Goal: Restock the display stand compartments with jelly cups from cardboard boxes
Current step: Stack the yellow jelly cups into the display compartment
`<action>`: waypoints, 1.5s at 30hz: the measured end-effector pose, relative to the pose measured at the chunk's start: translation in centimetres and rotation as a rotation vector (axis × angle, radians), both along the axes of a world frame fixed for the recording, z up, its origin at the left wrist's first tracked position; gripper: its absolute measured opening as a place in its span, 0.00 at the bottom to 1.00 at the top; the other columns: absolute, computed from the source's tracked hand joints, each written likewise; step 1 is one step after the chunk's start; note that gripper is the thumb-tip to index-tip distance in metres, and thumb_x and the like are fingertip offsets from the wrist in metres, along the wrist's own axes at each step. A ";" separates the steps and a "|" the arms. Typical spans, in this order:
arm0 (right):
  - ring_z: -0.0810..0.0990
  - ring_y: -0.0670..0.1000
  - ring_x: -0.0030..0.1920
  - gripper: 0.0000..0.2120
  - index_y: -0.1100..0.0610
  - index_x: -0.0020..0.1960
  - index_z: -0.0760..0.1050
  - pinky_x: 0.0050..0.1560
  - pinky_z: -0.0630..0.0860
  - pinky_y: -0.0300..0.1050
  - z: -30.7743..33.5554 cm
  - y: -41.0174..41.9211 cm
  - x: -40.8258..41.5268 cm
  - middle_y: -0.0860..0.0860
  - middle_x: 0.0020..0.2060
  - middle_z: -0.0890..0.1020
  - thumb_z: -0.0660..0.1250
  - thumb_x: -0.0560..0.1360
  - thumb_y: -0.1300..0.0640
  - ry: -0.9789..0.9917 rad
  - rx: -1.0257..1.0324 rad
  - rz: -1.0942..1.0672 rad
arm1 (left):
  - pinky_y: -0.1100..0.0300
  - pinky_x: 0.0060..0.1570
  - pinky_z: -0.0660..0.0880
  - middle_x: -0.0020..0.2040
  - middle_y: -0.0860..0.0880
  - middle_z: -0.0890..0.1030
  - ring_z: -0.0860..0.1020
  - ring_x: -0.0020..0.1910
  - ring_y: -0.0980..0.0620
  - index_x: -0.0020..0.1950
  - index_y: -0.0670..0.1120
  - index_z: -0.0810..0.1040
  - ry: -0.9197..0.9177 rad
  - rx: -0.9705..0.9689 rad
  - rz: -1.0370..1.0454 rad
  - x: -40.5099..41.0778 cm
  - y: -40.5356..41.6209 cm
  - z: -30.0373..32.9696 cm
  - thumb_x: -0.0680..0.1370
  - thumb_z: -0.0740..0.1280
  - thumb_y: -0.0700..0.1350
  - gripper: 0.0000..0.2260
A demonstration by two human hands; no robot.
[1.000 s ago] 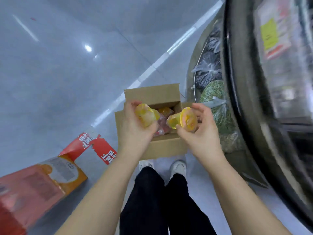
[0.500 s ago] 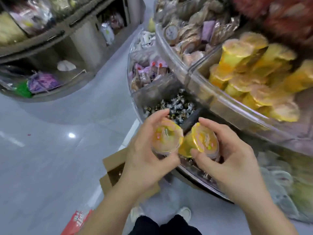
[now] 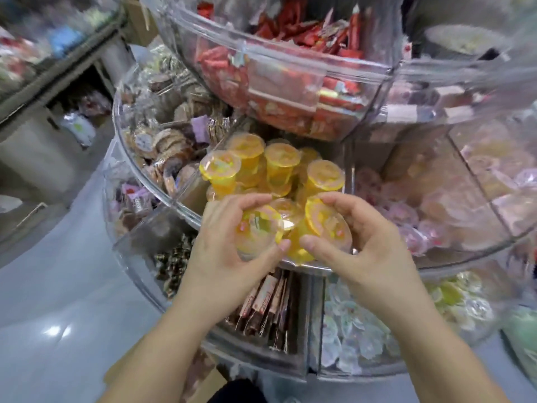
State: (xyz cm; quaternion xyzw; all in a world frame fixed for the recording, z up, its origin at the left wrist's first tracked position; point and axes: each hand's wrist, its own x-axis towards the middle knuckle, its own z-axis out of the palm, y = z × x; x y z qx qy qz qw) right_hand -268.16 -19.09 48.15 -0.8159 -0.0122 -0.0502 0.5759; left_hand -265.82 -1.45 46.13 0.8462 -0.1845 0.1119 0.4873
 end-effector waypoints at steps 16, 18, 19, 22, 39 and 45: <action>0.71 0.40 0.57 0.26 0.40 0.57 0.72 0.56 0.66 0.27 0.1 3.0 7.1 0.40 0.51 0.73 0.72 0.62 0.56 -0.073 -0.169 0.013 | 0.74 0.53 0.67 0.56 0.55 0.77 0.73 0.56 0.63 0.63 0.47 0.74 0.013 0.014 -0.283 7.5 2.2 -1.4 0.65 0.72 0.38 0.26; 0.72 0.40 0.54 0.23 0.39 0.56 0.73 0.56 0.66 0.27 -0.1 3.3 7.4 0.44 0.49 0.74 0.74 0.63 0.50 -0.087 -0.178 -0.033 | 0.74 0.53 0.67 0.56 0.54 0.77 0.73 0.56 0.63 0.63 0.47 0.75 0.019 0.006 -0.297 7.3 2.3 -1.4 0.66 0.72 0.42 0.25; 0.72 0.41 0.54 0.24 0.39 0.57 0.73 0.56 0.66 0.28 -0.2 3.4 7.5 0.44 0.49 0.75 0.74 0.64 0.50 -0.095 -0.205 -0.038 | 0.73 0.54 0.67 0.56 0.54 0.77 0.73 0.57 0.62 0.63 0.47 0.75 0.025 -0.010 -0.304 7.2 2.5 -1.4 0.67 0.72 0.45 0.24; 0.69 0.41 0.55 0.27 0.40 0.61 0.71 0.58 0.65 0.33 -0.3 3.6 8.1 0.39 0.51 0.76 0.75 0.65 0.52 -0.144 -0.355 -0.039 | 0.71 0.57 0.67 0.56 0.52 0.77 0.75 0.58 0.58 0.60 0.47 0.75 0.005 -0.083 -0.296 7.3 3.7 -1.4 0.68 0.70 0.47 0.20; 0.72 0.47 0.55 0.22 0.57 0.56 0.78 0.57 0.68 0.34 -3.4 6.4 8.1 0.48 0.53 0.73 0.76 0.64 0.53 -0.338 -0.554 -0.244 | 0.69 0.57 0.67 0.52 0.56 0.77 0.74 0.55 0.59 0.53 0.50 0.75 -0.090 -0.065 -0.207 8.2 6.4 -2.2 0.68 0.71 0.48 0.15; 0.76 0.44 0.49 0.15 0.59 0.51 0.81 0.46 0.75 0.36 -4.1 7.3 8.0 0.52 0.49 0.78 0.76 0.65 0.65 -0.387 -0.455 -0.294 | 0.69 0.57 0.67 0.52 0.56 0.77 0.74 0.55 0.59 0.53 0.49 0.75 -0.098 -0.077 -0.201 8.1 6.6 -2.3 0.68 0.71 0.47 0.14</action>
